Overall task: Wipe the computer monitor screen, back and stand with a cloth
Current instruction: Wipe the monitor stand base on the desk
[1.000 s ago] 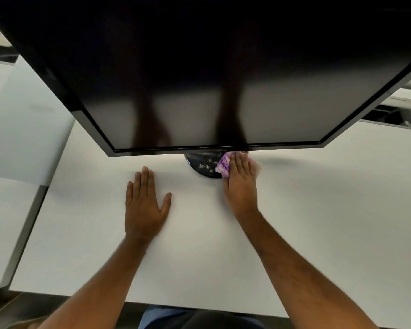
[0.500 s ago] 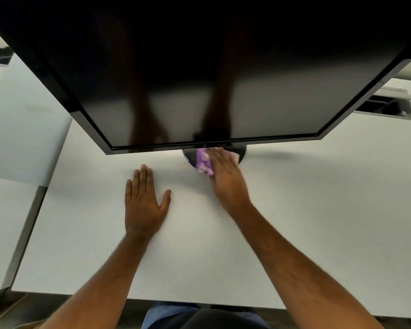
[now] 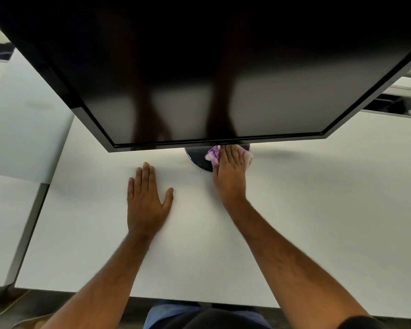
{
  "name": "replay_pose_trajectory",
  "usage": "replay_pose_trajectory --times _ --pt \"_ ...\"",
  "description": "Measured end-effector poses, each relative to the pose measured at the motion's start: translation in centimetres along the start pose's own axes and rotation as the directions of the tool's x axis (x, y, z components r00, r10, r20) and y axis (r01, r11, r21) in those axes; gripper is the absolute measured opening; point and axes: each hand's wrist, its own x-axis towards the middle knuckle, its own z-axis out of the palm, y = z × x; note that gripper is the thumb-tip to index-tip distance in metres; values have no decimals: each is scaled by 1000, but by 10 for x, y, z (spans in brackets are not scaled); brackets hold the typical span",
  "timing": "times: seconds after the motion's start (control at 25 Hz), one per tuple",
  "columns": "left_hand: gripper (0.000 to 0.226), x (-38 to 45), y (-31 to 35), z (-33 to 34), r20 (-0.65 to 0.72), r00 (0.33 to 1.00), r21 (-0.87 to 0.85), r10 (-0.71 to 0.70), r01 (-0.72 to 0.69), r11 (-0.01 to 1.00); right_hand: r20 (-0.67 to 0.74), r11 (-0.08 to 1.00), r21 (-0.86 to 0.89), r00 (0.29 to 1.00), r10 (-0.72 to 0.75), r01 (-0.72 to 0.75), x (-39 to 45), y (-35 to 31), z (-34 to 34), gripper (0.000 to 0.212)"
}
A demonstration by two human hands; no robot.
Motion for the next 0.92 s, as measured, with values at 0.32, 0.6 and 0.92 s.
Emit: replay_pose_trajectory --times 0.32,0.6,0.92 --pt "84 1 -1 -2 10 1000 -8 -5 5 1000 152 950 -65 944 -293 305 2 -53 9 58" --pt "84 1 -1 -1 1 1000 -13 9 -9 1000 5 968 -139 977 -211 210 4 86 -34 55" --pt "84 1 -2 -1 -6 1000 -29 16 -16 999 -16 943 -136 951 -308 304 8 27 -8 50"
